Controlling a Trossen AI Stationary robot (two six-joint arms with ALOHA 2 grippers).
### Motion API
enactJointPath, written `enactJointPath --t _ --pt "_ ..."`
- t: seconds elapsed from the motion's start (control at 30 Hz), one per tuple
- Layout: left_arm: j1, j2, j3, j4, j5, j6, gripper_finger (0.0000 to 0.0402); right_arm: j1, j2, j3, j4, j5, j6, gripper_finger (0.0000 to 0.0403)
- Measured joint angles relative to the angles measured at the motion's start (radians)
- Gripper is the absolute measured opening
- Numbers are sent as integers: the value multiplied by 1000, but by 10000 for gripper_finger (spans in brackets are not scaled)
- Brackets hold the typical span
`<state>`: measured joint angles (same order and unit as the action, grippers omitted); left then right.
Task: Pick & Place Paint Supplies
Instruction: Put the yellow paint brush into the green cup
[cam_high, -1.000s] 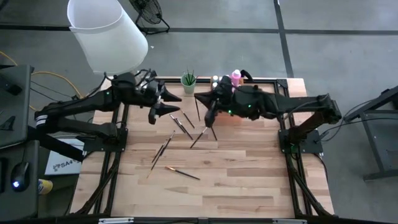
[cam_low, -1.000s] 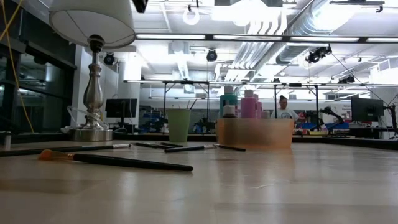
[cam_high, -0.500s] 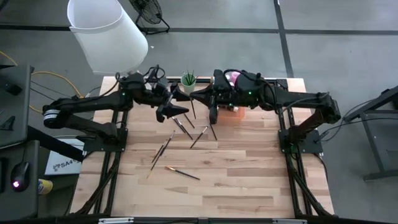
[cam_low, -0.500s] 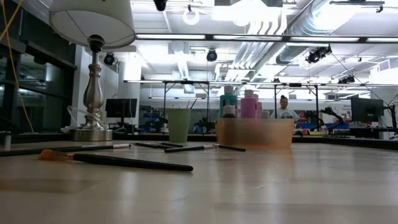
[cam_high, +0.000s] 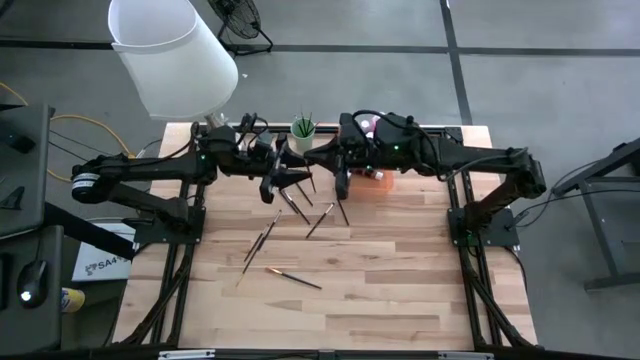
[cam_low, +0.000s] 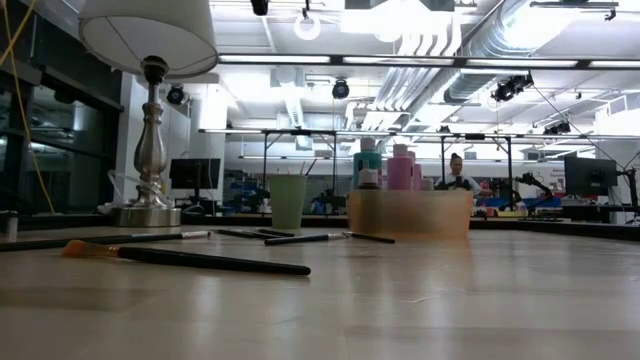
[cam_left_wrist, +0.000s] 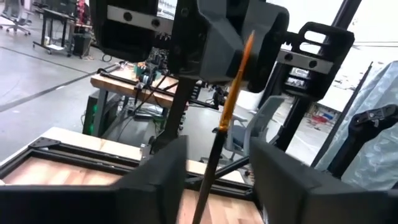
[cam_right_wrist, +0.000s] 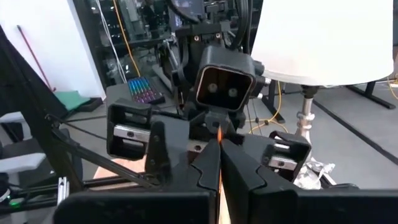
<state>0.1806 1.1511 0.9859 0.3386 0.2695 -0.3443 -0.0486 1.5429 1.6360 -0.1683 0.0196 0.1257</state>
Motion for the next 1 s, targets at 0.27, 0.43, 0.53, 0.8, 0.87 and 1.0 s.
enactJointPath --t 0.27,0.43,0.53,0.8,0.87,1.0 --pt "1 0 0 -6 1 1 15 -1 0 0 -11 -21 1 4" --pt "2 0 0 -12 -4 3 8 0 0 0 -15 29 32 4" --pt "2 0 0 -34 -5 3 8 0 -1 0 -43 24 40 8" --pt "2 -1 1 -139 -112 33 5 -5 -72 0 -178 75 114 129" --pt "2 -1 1 -170 -216 58 5 -6 -100 0 -223 111 117 168" --pt "4 10 1 -218 -473 103 5 -6 -153 0 -312 158 141 222"
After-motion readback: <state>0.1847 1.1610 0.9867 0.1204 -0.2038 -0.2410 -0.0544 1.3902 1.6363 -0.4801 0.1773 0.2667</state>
